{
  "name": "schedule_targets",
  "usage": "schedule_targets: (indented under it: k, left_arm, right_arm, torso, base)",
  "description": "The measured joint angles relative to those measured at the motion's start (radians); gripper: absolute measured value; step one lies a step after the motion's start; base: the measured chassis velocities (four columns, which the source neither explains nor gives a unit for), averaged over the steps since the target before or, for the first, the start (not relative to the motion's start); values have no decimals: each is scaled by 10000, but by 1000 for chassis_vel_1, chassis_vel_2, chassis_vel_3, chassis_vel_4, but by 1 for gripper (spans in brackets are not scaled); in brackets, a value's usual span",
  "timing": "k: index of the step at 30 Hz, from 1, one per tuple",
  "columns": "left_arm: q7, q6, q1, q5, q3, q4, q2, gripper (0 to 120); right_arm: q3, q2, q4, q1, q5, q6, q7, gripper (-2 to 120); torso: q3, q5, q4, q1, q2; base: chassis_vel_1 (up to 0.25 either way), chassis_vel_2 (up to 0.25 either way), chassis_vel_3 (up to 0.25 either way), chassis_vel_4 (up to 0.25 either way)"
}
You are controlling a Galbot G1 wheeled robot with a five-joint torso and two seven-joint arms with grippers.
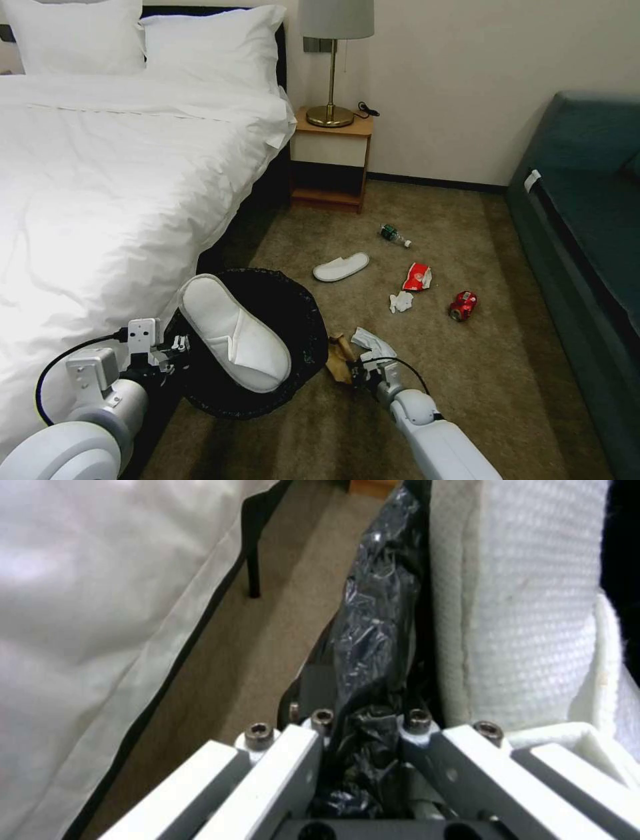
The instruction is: Pick up the trash bin, then pick up the garbage on the floor and place it into the trash bin.
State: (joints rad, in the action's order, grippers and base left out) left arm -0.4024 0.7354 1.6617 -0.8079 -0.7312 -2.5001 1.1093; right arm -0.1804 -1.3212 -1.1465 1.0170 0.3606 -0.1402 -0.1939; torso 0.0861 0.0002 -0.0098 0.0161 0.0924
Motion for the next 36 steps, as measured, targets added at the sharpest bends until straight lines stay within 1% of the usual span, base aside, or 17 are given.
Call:
schedule_targets:
  k: [1, 4, 6, 7, 9, 14, 15, 16, 18, 20, 21, 23, 26, 27, 28, 29, 36]
  left_arm:
    - [-2, 0, 33, 0, 14, 0, -1, 2]
    - [-4, 0, 71, -1, 19, 0, -19, 2]
    - [-8, 0, 128, -1, 20, 0, -78, 2]
    - [-8, 0, 128, -1, 20, 0, -78, 2]
    - [-22, 0, 109, -20, 11, 1, -89, 2]
    - [-25, 0, 38, -46, 36, 0, -114, 2]
    - [-27, 0, 1, -52, 62, 0, -119, 2]
    - [-27, 0, 1, -52, 62, 0, -119, 2]
    - [-33, 0, -20, -63, 84, 0, -117, 2]
    - [-34, 0, -26, -65, 99, 0, -117, 2]
    - [-35, 0, -52, -76, 152, 0, -127, 2]
    - [-31, 0, -66, -84, 182, 1, -137, 2]
    - [8, 0, -145, -108, 340, 1, -217, 2]
    - [8, 0, -145, -108, 340, 1, -217, 2]
    - [19, 0, -183, -131, 413, 0, -265, 2]
    - [40, 0, -293, -213, 586, 0, -349, 2]
    - [66, 0, -536, -423, 939, 1, -488, 2]
  right_arm:
    - [-205, 227, -615, 213, 359, -67, 100, 0]
    - [-425, 481, -1172, 433, 569, -62, 163, 0]
    - [-999, 1273, -2204, 977, 716, 35, 201, 0]
    - [-999, 1273, -2204, 977, 716, 35, 201, 0]
    - [-1589, 1825, -2800, 1412, 675, 163, 191, 0]
    - [-2342, 2288, -3630, 1954, 683, 257, 178, 0]
    - [-2723, 2517, -4317, 2209, 765, 290, 187, 0]
    - [-2723, 2517, -4317, 2209, 765, 290, 187, 0]
    - [-3105, 2903, -5521, 2380, 1218, 105, 198, 0]
    - [-3199, 3032, -5899, 2381, 1390, 36, 198, 0]
    - [-3354, 3281, -6624, 2306, 1763, -113, 157, 0]
    - [-3406, 3396, -6942, 2229, 1967, -197, 136, 0]
    - [-3475, 3879, -8155, 1782, 2828, -622, 104, 0]
    - [-3475, 3879, -8155, 1782, 2828, -622, 104, 0]
    - [-3418, 4077, -8589, 1611, 3143, -783, 82, 0]
    - [-3095, 4433, -9606, 1269, 3665, -1173, -30, 0]
    - [-2118, 4699, -11124, 874, 4226, -1844, -336, 0]
  torso:
    - [0, 0, 0, 0, 0]
    - [-1, 1, 0, 0, 0]
    - [0, -1, -1, 0, 0]
    - [0, -1, -1, 0, 0]
    - [0, 1, -2, 0, 0]
    - [-1, 1, -3, 0, 0]
    - [0, 4, -3, 0, 0]
    - [0, 4, -3, 0, 0]
    - [-1, -2, -2, 0, 1]
    - [-1, -1, -2, 0, 0]
    - [-1, -2, 0, -1, 0]
    - [0, -1, 0, -1, 0]
    - [0, -2, 0, 0, 0]
    - [0, -2, 0, 0, 0]
    - [-1, -2, 1, 0, 1]
    - [0, -3, 1, 0, 0]
    - [0, -3, 0, 0, 0]
  base:
    - [0, 0, 0, 0]
    - [0, 0, 0, 0]
    - [0, 0, 0, 0]
    - [0, 0, 0, 0]
    - [0, 0, 0, 0]
    - [0, 0, 0, 0]
    - [0, 0, 0, 0]
    - [0, 0, 0, 0]
    - [0, 0, 0, 0]
    - [0, 0, 0, 0]
    - [0, 0, 0, 0]
    - [0, 0, 0, 0]
    - [0, 0, 0, 0]
    - [0, 0, 0, 0]
    - [0, 0, 0, 0]
    - [0, 0, 0, 0]
    - [0, 0, 0, 0]
